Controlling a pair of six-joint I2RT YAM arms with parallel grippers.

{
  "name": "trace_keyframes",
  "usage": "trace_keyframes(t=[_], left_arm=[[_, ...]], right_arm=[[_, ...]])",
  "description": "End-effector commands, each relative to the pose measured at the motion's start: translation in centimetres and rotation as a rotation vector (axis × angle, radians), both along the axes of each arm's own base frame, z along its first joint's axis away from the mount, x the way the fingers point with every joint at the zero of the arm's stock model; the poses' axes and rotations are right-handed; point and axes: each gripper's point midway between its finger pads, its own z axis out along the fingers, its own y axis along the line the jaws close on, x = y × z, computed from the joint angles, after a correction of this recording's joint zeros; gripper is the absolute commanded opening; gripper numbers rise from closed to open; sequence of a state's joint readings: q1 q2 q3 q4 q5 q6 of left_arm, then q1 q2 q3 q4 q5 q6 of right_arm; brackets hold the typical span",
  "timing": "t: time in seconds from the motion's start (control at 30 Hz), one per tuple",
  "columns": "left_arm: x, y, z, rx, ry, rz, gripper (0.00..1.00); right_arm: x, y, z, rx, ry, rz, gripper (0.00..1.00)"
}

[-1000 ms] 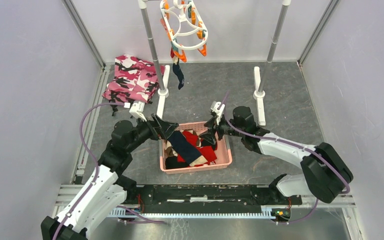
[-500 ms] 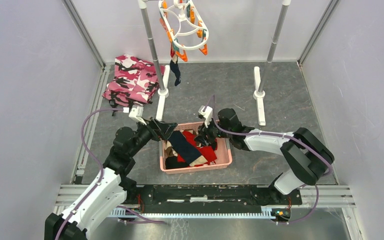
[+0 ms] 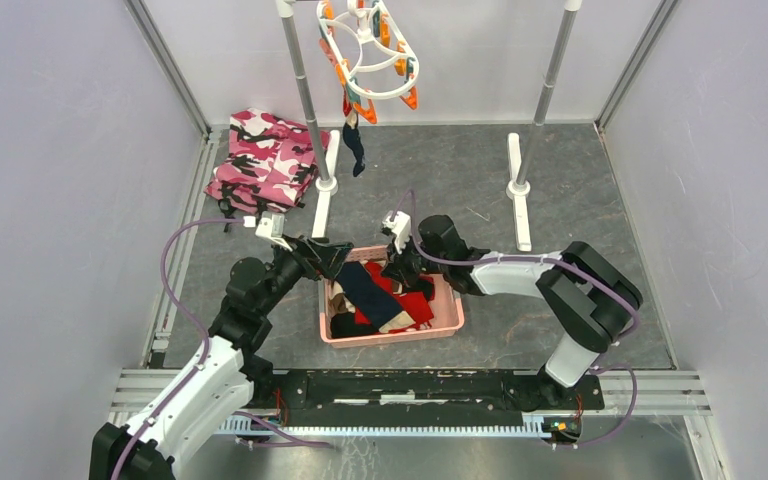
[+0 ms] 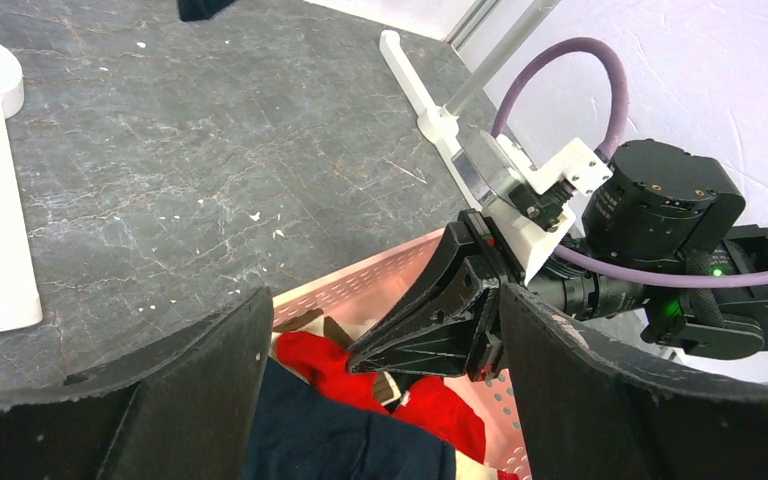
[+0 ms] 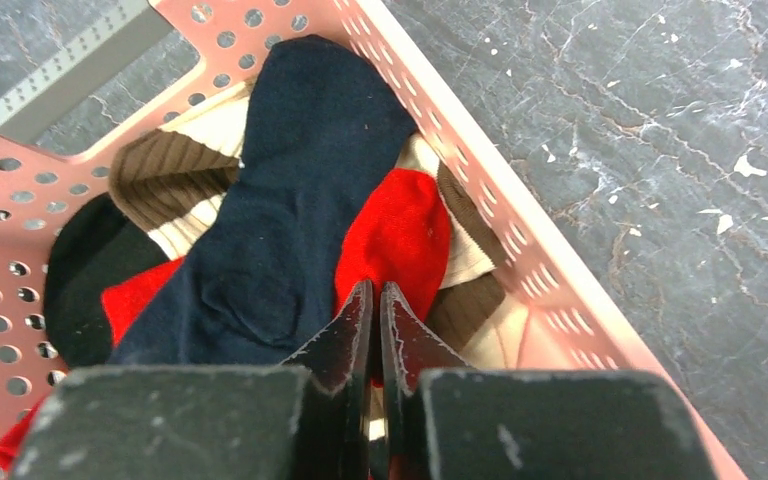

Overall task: Clip the socks to the hanger
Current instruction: Pick up the sock from the bin.

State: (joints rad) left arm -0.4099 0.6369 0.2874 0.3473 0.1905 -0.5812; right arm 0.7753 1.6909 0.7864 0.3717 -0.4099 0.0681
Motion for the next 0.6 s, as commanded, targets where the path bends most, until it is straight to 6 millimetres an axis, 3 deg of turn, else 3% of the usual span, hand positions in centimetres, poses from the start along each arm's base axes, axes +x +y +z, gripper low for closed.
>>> trace_keyframes(t=[0.0,0.33,0.57], left_arm=[[0.1,0.2,1.0,0.012,-0.072,0.001,0.88],[-1.2,-0.3,2.4,-0.025,-0.104,-0.05,0.88],[-2.9,-1.7,4.5,-0.068,-0.192,-0.167,0.89]], right_arm=[[0.3,0.7,4.2,0.082,-0.09,0.013,0.0],[-0.6,-2.4,16.6,0.22,-0.422,-0.003,0.0],[-1.3,-3.7,19.4,0.229,-0.51,-0.002,0.0]])
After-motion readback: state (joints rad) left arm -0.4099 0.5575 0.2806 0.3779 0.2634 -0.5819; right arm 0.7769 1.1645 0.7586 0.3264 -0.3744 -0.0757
